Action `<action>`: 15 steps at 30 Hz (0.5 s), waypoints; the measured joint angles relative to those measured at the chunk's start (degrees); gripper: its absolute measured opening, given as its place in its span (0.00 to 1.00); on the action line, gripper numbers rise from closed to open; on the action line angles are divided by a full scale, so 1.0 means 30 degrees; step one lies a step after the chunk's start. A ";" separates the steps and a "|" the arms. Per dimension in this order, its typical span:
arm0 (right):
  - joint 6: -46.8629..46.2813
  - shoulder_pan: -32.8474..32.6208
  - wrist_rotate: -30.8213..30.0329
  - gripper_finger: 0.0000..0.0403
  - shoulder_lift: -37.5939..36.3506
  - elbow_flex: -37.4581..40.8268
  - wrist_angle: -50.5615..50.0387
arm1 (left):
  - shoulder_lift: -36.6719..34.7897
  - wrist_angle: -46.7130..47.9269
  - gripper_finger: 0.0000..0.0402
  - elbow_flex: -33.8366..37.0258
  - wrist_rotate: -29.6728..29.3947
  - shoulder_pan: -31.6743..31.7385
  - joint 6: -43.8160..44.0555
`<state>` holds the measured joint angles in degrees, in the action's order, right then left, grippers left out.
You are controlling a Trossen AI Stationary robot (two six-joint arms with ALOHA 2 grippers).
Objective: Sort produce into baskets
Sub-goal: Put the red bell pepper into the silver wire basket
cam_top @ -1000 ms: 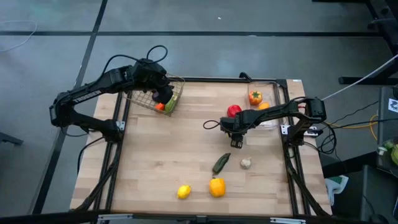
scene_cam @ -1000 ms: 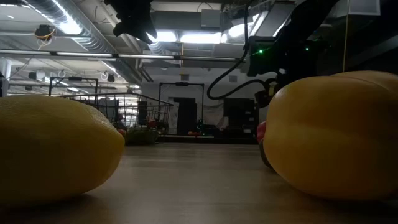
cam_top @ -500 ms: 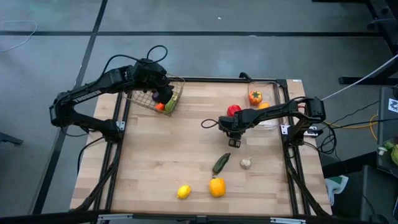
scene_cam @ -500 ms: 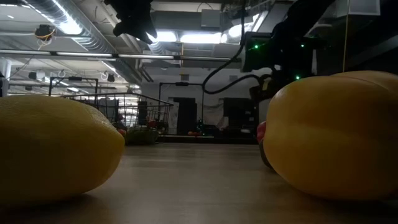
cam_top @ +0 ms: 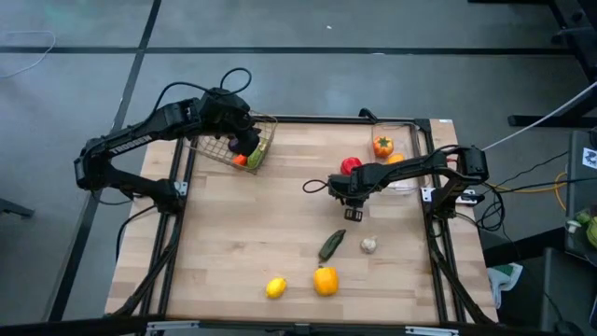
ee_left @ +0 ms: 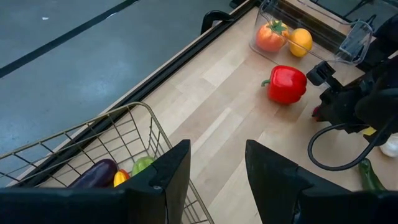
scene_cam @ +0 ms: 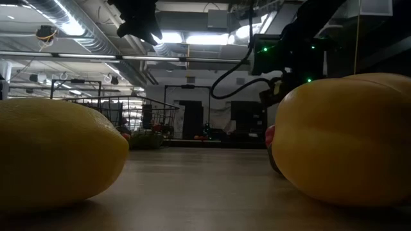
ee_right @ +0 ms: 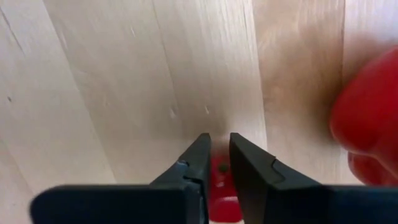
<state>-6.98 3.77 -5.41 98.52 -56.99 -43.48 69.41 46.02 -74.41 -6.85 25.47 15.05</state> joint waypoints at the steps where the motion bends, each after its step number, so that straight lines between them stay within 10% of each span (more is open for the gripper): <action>1: 0.0000 0.0000 0.0000 0.12 0.0000 0.0000 0.0006 | 0.0000 0.0001 0.37 0.0000 0.0000 0.0000 0.0000; 15: 0.0431 0.0000 -0.0044 0.03 -0.0007 0.0000 0.0025 | 0.0000 0.0000 0.37 0.0000 0.0000 0.0000 -0.0007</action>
<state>-5.69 3.77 -5.54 98.50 -56.99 -43.41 69.41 46.02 -74.41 -6.85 25.47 15.03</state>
